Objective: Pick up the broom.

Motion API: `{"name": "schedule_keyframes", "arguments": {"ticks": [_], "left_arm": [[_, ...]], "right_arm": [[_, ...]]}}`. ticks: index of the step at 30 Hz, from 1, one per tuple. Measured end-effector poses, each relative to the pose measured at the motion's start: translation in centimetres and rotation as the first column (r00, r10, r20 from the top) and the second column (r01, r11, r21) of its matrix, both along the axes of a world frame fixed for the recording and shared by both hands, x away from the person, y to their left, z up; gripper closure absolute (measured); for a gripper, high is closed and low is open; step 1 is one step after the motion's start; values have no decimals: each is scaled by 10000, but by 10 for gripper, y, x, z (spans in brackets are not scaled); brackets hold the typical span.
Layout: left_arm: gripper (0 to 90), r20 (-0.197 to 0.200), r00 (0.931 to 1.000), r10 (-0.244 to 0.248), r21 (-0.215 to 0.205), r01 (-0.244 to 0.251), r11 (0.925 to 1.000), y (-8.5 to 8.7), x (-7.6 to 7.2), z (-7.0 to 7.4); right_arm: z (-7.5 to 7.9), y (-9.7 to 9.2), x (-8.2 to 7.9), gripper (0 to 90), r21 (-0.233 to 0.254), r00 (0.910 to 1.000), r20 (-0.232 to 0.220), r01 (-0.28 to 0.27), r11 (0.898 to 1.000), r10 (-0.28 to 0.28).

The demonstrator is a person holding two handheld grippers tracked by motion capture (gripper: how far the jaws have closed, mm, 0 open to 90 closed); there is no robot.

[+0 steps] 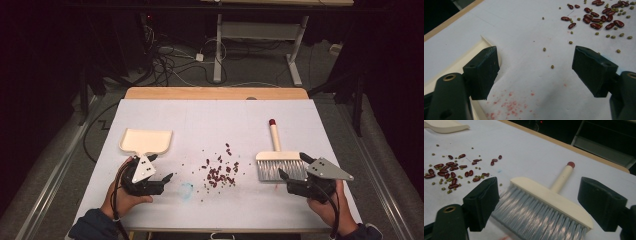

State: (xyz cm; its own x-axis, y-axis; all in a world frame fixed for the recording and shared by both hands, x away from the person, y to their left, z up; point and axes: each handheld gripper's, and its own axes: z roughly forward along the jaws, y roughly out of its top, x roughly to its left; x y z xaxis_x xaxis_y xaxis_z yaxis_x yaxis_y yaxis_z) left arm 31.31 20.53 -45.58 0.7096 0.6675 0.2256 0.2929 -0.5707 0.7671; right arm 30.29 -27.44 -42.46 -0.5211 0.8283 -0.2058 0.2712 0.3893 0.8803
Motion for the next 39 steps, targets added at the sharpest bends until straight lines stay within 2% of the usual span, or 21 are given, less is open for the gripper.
{"name": "schedule_keyframes", "arguments": {"ticks": [2, 5, 8, 10, 11, 14, 17, 18, 21, 22, 23, 24, 25, 28, 31, 32, 34, 36, 37, 38, 39], "left_arm": [[210, -49, 10000, -47, 107, 48, 9999, -2, 0, -1], [211, -62, 9999, -110, 123, 111, 9999, -4, -1, -1], [211, -30, 9999, -167, 163, 167, 9997, -4, -2, -2], [211, -93, 9998, -187, 257, 189, 9995, -3, -2, -4], [211, -110, 9998, -144, 198, 146, 9997, -2, -2, -4], [215, -151, 9998, -135, 177, 138, 9997, -3, -3, -4], [215, -165, 9997, -168, 341, 173, 9993, -4, -4, -5], [215, -181, 9997, -163, 363, 170, 9992, -4, -4, -5], [215, -235, 9997, -67, 289, 74, 9996, -3, -3, -6], [215, -291, 9996, -22, 245, 29, 9997, -3, -2, -6], [215, -348, 9994, -2, 181, 8, 9998, -3, -1, -6], [215, -307, 9995, -21, 131, 25, 9999, -3, 0, -6], [214, -334, 9994, 35, 124, -31, 9999, -3, 0, -7], [213, -403, 9992, -46, 231, 56, 9997, -5, -1, -8], [213, -413, 9990, -179, 342, 193, 9992, -6, -2, -8], [213, -421, 9989, -211, 367, 226, 9991, -6, -2, -8], [213, -437, 9987, -248, 417, 266, 9988, -6, -2, -8], [213, -462, 9985, -282, 468, 303, 9984, -6, -3, -9], [212, -508, 9983, -298, 467, 321, 9984, -5, -3, -9], [213, -581, 9978, -313, 441, 338, 9985, -5, -3, -10], [213, -737, 9969, -288, 354, 314, 9989, -5, -3, -10]], "right_arm": [[-1, 0, 1, 198, 210, 9998, -132, 171, 9996, -168], [-1, -2, -1, 189, 31, 9998, 23, 181, 9998, -181], [-1, -5, 0, 172, -128, 9998, 172, -82, 9999, 84], [1, -4, 1, 191, -203, 9997, 209, 99, 9997, -95], [2, -4, 3, 198, -118, 10000, 68, 39, 9999, -38], [6, -1, 10, 273, -369, 9983, -476, 328, 9988, -345], [13, -1, 24, 269, -441, 9927, -953, 697, 9966, -736], [16, -3, 31, 269, -333, 9905, -1115, 775, 9964, -808], [23, -6, 55, 260, -317, 9756, -1705, 1347, 9904, -1382], [25, -6, 64, 256, -306, 9677, -1977, 1533, 9877, -1563], [27, -5, 75, 247, -403, 9560, -2332, 1737, 9840, -1783], [29, -4, 84, 241, -335, 9490, -2574, 1797, 9831, -1823], [30, -3, 92, 242, -257, 9433, -2770, 1828, 9828, -1828], [27, 3, 118, 237, -523, 9188, -3276, 2149, 9752, -2201], [15, 9, 148, 282, -1169, 8674, -4156, 2475, 9618, -2737], [10, 9, 156, 314, -1162, 8524, -4462, 2467, 9621, -2725], [0, 10, 171, 316, -1334, 8142, -5019, 2607, 9562, -2920], [-9, 10, 182, 327, -1149, 7837, -5512, 2688, 9563, -2865], [-14, 12, 185, 330, -1217, 7704, -5694, 2661, 9562, -2868], [-18, 14, 188, 343, -1459, 7619, -5741, 2653, 9531, -3000], [-21, 16, 190, 361, -1733, 7497, -5817, 2649, 9486, -3156]]}}
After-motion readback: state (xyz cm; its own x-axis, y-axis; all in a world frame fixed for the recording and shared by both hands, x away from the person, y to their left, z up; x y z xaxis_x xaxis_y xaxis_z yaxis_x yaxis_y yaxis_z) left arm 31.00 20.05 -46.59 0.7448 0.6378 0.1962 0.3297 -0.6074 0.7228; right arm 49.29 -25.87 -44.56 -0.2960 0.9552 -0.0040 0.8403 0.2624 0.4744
